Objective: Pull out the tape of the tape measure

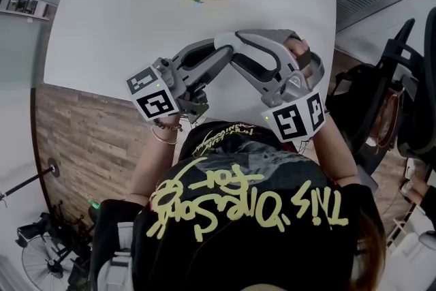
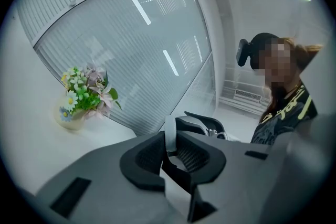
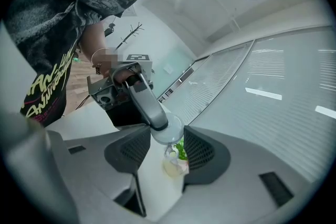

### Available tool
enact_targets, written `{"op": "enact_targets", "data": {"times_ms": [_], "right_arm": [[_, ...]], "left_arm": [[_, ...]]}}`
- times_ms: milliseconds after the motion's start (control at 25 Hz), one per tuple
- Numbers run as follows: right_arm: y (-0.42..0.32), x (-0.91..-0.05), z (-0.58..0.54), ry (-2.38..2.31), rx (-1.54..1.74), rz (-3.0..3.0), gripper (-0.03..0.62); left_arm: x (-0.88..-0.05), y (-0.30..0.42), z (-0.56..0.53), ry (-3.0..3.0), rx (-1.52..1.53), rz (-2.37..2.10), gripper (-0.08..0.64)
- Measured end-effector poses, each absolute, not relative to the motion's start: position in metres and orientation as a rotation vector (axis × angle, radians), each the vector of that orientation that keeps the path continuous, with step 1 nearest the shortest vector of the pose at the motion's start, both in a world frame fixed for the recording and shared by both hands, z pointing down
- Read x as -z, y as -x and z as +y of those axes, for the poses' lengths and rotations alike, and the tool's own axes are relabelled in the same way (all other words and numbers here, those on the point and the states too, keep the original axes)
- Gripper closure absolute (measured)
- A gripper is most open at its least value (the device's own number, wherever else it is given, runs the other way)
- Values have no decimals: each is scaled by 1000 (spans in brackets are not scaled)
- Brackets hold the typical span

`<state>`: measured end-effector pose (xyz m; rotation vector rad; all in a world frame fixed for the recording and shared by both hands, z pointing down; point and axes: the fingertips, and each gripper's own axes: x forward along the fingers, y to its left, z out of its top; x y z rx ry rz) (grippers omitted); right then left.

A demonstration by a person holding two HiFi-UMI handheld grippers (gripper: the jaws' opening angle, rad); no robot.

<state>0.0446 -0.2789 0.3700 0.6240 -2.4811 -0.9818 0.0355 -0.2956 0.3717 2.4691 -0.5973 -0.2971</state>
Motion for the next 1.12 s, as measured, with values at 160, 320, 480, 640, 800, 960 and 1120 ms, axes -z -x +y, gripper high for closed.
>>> {"op": "enact_targets", "data": {"times_ms": [160,320,480,640,800,960,1120], "right_arm": [[-43,-368,-279,-640,986,-2494,389],[-42,-365,-278,-623,1012,-2497,388],[-41,-365,-277,-593,1040,-2483,388],[-42,-367,-276,-582,1039,-2469,388],[-43,-369,-275,-573,1023,-2470,388],[-51,-376,-284,-617,989,-2427,388],[-58,-378,-293,-651,957,-2413,393]], "left_arm": [[-369,-34,-295,-2468,320,-585,500],[-364,-32,-294,-2497,329,-598,502],[-364,-32,-292,-2521,325,-597,502],[-366,-32,-291,-2553,297,-602,500],[-368,-33,-289,-2577,269,-604,502],[-366,-28,-290,-2576,287,-605,502],[-366,-24,-289,-2584,275,-605,502]]}}
